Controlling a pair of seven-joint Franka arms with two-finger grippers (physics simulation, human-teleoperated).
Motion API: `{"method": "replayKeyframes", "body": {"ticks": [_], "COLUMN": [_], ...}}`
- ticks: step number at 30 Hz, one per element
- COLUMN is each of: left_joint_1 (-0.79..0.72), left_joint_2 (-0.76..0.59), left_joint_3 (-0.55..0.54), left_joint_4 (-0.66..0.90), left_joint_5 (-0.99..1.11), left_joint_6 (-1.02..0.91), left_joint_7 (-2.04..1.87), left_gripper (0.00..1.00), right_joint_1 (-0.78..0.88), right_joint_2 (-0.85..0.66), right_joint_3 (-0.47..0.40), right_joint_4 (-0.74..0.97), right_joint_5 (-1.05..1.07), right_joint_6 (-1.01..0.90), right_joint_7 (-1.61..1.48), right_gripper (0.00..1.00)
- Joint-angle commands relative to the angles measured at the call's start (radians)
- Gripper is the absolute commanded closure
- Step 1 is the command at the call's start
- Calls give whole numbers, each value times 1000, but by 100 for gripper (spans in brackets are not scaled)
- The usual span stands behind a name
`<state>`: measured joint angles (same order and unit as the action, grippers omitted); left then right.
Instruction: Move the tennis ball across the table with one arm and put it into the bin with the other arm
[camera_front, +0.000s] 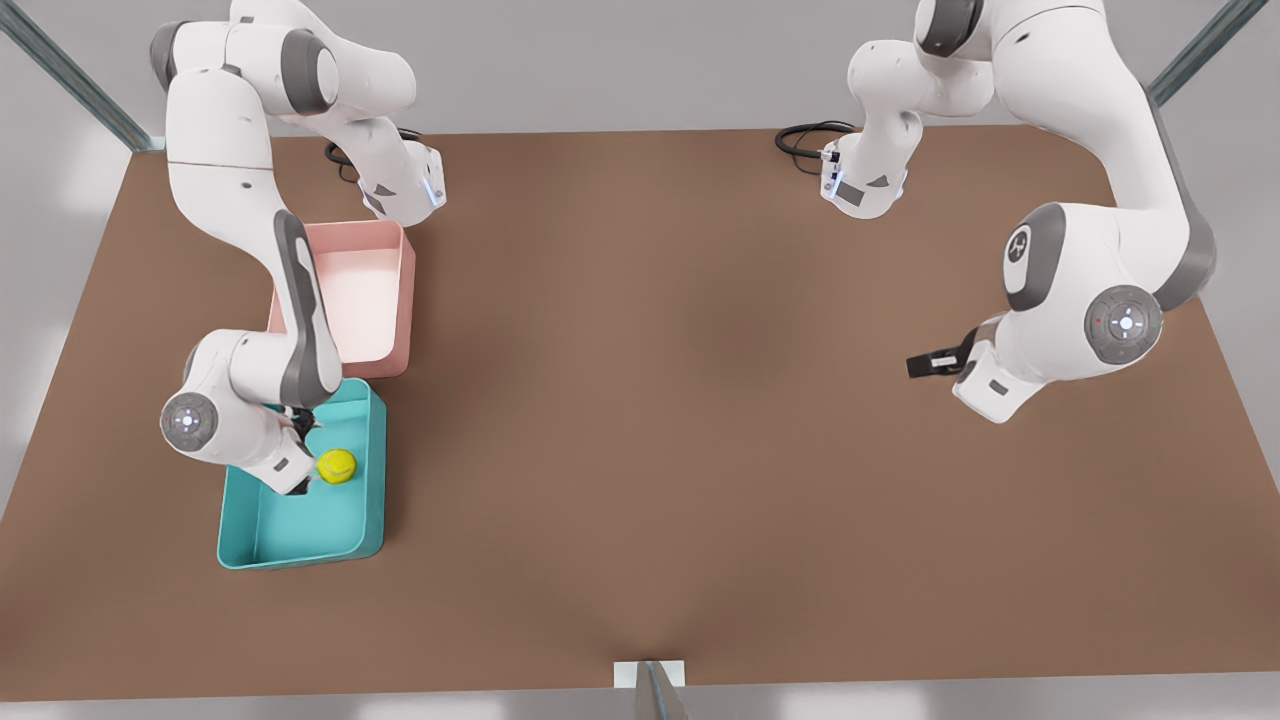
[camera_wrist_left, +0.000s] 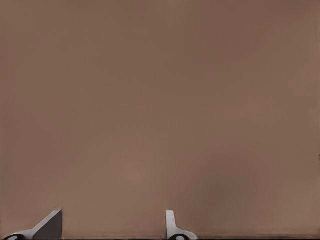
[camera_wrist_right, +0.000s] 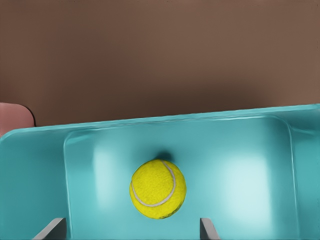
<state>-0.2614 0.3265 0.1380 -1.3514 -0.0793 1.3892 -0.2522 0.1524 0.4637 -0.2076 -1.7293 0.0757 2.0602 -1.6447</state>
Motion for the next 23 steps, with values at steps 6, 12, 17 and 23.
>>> {"method": "replayKeyframes", "body": {"ticks": [6,12,17,23], "left_joint_1": [-7,-7,-7,-5], "left_joint_2": [-1,-3,0,2], "left_joint_3": [-9,-12,-20,-25], "left_joint_4": [2,0,-5,-6], "left_joint_5": [3,-4,-10,-11], "left_joint_6": [-79,-119,-114,-115], "left_joint_7": [-1,-5,-4,-4], "left_gripper": [0,0,0,0], "right_joint_1": [-10,-37,-37,-37], "right_joint_2": [-247,-375,-376,-375], "right_joint_3": [203,203,201,197], "right_joint_4": [300,240,240,240], "right_joint_5": [-163,-131,-122,-106], "right_joint_6": [-678,-700,-698,-698], "right_joint_7": [1688,1728,1728,1726], "right_gripper": [0,0,0,0]}}
